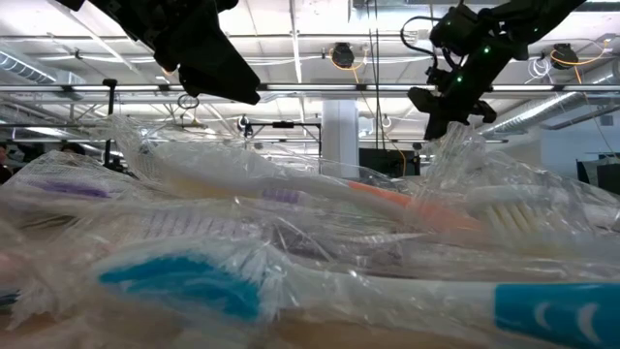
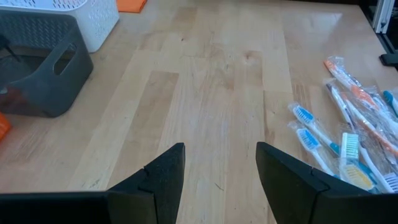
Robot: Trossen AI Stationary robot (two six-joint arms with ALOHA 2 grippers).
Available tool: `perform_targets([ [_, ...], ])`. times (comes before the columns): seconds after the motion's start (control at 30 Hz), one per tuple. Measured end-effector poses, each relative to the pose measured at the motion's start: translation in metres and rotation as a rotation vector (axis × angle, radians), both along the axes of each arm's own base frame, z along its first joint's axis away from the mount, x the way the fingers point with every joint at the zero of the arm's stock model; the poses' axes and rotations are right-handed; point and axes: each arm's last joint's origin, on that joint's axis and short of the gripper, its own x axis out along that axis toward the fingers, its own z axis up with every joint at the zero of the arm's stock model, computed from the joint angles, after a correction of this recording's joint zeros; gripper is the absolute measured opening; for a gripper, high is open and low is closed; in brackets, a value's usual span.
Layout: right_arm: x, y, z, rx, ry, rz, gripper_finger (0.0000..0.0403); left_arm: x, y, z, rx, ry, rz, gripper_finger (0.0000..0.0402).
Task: Pick & Place Toothbrushes
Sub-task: Put the green toothbrush into the white bin
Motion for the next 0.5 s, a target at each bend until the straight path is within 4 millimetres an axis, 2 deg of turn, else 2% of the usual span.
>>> perform_targets([
  [0.17,0.003,-0.004,-0.008,0.022,0.029,-0.004,0.0017,0.000,0.000,0.000,-0.001,-0.001,0.000,0.0200],
  [0.5,0.007,-0.011,-0.018,0.040,0.081,-0.003,0.0053,0.000,0.000,0.000,-0.001,-0.002,0.000,0.0200],
])
